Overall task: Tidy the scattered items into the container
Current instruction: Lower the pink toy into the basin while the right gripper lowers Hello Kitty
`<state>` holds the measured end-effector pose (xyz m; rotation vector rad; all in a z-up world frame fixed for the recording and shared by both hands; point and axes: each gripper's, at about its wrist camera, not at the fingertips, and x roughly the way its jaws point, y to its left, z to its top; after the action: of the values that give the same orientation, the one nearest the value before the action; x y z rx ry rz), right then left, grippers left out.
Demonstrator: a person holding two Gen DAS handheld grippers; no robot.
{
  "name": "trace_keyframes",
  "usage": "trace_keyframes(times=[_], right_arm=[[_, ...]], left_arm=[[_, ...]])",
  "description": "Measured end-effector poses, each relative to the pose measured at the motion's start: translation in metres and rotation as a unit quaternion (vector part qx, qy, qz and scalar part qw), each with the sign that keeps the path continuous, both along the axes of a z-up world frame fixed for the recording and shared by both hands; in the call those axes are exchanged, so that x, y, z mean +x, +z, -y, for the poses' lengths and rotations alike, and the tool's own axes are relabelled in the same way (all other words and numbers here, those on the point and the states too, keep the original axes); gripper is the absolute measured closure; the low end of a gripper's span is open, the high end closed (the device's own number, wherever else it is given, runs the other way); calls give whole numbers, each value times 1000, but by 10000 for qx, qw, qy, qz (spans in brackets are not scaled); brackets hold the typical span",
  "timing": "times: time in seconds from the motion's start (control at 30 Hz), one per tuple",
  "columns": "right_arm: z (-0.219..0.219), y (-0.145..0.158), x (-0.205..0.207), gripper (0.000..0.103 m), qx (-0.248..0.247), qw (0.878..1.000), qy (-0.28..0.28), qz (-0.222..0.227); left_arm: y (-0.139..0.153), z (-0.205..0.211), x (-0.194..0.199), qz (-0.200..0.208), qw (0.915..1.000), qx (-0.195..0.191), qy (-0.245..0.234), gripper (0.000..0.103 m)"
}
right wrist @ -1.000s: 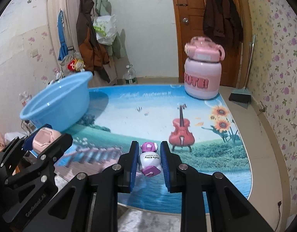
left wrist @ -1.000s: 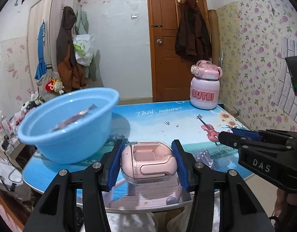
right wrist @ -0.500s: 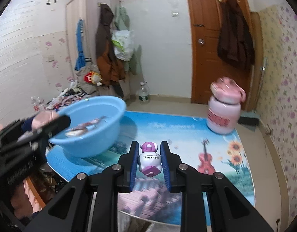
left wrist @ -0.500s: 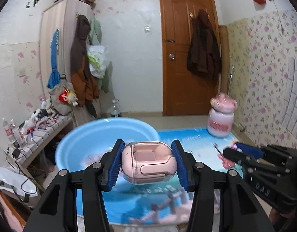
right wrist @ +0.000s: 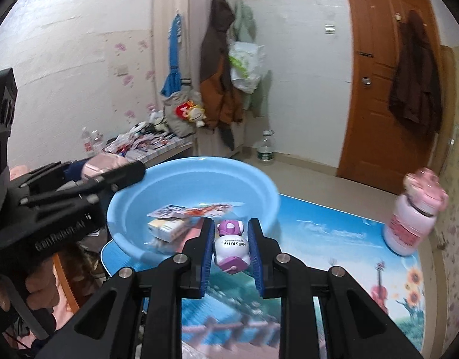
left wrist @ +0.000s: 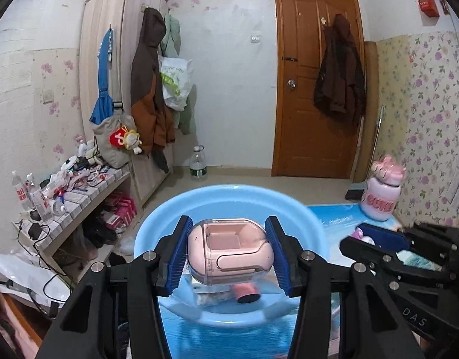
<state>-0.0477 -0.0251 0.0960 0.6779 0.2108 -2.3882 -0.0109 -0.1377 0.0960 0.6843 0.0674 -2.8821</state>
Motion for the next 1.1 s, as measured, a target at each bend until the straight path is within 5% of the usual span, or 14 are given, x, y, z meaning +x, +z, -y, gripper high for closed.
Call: trace_keyframes(times=[0.47,1.1], right_arm=[[68,-29,-46,79,227,9984,378,356],[83,-57,-70,79,283,9967,385,650]], left_arm=[[-35,33,-42,434,9990,31,-64,55],[-66,40,-62,776,9969,16,-91,55]])
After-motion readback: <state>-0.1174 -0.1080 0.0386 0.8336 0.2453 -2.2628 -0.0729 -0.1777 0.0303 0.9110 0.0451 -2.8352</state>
